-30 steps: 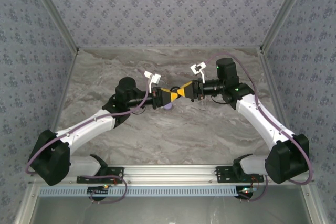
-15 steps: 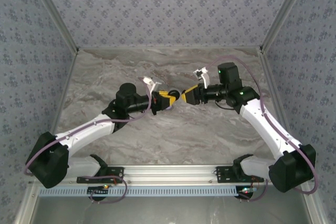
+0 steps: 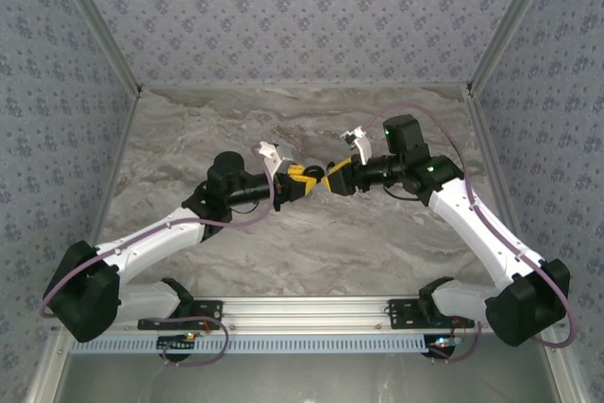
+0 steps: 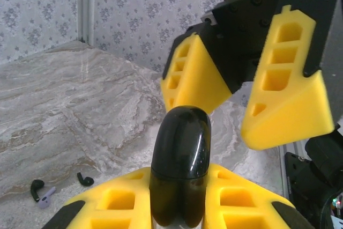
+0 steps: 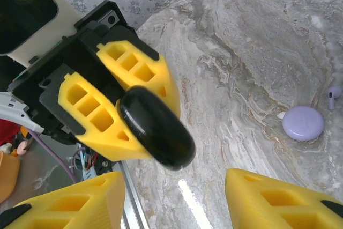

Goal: Insert wireless bluetooth earbuds into charging case

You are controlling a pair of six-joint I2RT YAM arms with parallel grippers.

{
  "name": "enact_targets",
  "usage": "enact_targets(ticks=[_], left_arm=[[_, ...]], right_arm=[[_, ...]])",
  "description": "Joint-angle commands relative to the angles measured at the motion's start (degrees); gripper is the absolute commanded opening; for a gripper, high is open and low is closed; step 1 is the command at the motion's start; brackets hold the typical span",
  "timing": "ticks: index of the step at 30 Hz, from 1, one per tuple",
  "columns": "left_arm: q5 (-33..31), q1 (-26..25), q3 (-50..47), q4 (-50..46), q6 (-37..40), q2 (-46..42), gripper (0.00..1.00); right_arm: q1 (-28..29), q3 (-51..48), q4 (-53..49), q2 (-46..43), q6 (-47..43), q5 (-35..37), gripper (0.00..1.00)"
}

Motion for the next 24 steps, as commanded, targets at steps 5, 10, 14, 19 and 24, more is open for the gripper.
enact_targets(ticks=[5, 10, 14, 19, 24], left_arm=[[2.6, -1.4, 0.6, 1.6, 2.9, -1.3, 0.11], [3.5, -1.7, 0.7, 1.3, 3.3, -1.3, 0.1], [3.8, -2.0, 0.7, 0.7, 3.7, -1.3, 0.1], [4.0, -2.3, 0.6, 0.3, 4.1, -1.6, 0.1], [3.9, -2.4, 0.8, -0.8, 4.5, -1.8, 0.1]], right_arm=[[0.5, 2.5, -0.8, 1.0, -0.6, 2.0, 0.54], [0.4, 2.6, -0.8, 1.4, 0.2, 4.3, 0.54], [0.2, 2.6, -0.3, 1.5, 1.2, 6.6, 0.54], [0.0, 2.7, 0.1, 1.6, 2.1, 7.8, 0.54], [-0.7, 2.5, 0.4, 1.6, 3.3, 9.8, 0.54]])
